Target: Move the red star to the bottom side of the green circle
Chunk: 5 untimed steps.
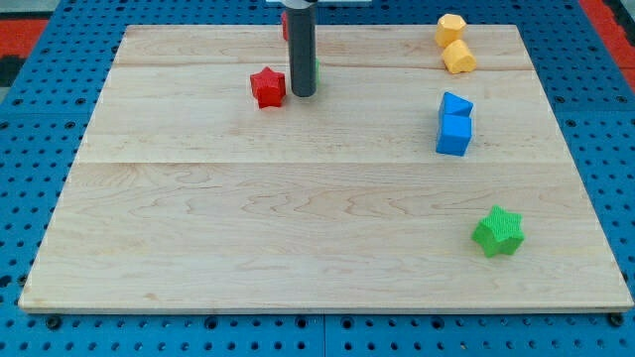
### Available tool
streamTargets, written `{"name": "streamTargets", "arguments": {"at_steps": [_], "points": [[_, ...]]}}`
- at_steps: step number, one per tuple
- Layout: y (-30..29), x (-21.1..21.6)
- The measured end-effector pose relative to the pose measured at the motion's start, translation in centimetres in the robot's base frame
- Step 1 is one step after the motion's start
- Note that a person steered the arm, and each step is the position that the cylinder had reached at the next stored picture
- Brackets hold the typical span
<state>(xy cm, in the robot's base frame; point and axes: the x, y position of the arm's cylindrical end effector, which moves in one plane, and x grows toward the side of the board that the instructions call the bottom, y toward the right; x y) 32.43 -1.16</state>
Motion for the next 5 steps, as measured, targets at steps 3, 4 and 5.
{"name": "streamTargets", "arguments": {"at_steps": [3, 4, 5], "points": [[-1.9, 1.0], [-9.4, 5.0], [-11.5, 3.8]]}}
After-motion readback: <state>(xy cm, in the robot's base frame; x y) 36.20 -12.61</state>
